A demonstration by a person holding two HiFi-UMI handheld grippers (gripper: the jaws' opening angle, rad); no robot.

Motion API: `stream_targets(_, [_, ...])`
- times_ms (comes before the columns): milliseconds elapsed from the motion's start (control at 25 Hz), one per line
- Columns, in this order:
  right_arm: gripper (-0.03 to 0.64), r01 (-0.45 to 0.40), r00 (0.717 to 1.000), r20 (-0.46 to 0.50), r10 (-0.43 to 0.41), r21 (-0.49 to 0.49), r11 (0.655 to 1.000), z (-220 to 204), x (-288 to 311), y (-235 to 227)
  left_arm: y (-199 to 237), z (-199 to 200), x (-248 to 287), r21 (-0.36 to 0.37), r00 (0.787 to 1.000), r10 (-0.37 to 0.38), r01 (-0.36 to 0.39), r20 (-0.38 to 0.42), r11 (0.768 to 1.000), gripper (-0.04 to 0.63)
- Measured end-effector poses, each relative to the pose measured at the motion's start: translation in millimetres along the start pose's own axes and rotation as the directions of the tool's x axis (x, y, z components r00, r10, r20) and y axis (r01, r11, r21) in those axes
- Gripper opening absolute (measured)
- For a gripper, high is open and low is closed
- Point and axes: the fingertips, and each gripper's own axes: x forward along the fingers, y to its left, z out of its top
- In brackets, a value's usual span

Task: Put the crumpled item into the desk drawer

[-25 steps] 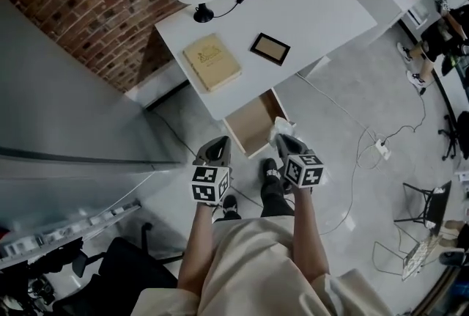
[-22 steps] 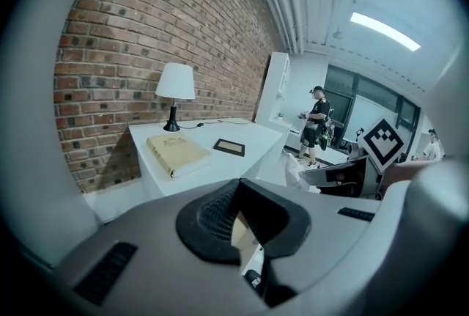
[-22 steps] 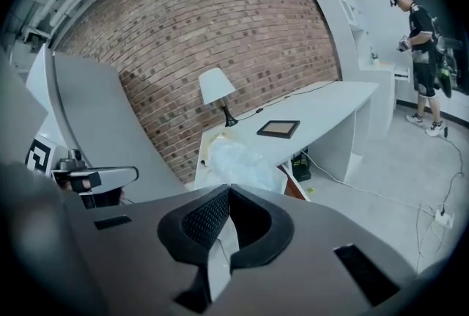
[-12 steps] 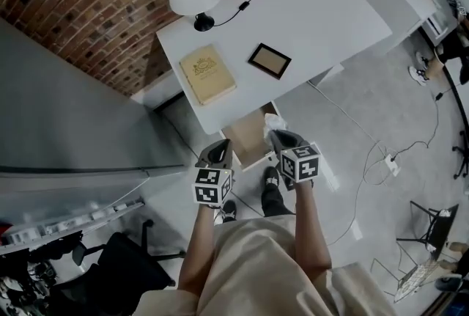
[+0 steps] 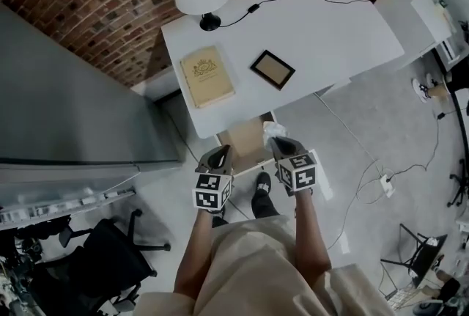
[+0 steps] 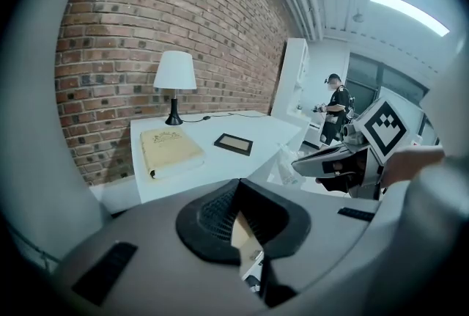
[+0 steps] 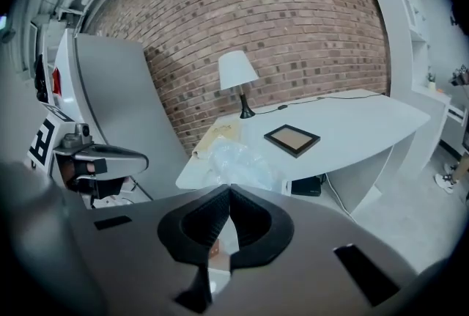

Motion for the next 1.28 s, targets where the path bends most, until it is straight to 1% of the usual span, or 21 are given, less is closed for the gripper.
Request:
stream_targets(160, [0.026,-0.029,0.999,-0.017,0.029,-0.022,0.999,0,12,-6,6,-7,-2,-0.028,0.999,0.046,-0.046,-0.01,0.999,0.015])
stream_targets(320, [0.026,-0.079,0.996,-0.039,0.077,-0.061,0.995,-2,26,1,12,-15,-10,-0.053,0.995,0.096,-0.097,-0.025,0.994,0.015])
stream_targets(520, [0.026,-0.126,0.988,-0.098,0.116,-0.105,0.987,-19,43,5,17,-27,-12,-0.091,0.989,0.14,-0.143,-0.036,0.985,0.015])
stream_targets(600, [0.026,-0.139,0.985,-0.121,0.124,-0.119,0.983,-26,46,3,16,-32,-12,-0.108,0.988,0.148,-0.153,-0.046,0.982,0.015])
stream_targets(800, [0.026,-0.154,0.979,-0.154,0.132,-0.14,0.978,-37,47,-5,16,-36,-12,-0.122,0.984,0.168,-0.175,-0.06,0.977,0.015])
stream_targets(1080, [0.026,-0.166,0.968,-0.212,0.132,-0.151,0.974,-67,47,-16,16,-52,-11,-0.187,0.978,0.195,-0.206,-0.074,0.961,0.015])
stream_targets(1160, [0.026,-0.166,0.968,-0.22,0.124,-0.181,0.97,-70,49,-19,13,-56,-8,-0.196,0.979,0.188,-0.201,-0.083,0.96,0.015])
stream_targets(1280, [0.026,-0.175,0.964,-0.242,0.114,-0.247,0.953,-74,53,-20,7,-61,-6,-0.197,0.98,0.176,-0.19,-0.088,0.962,0.015])
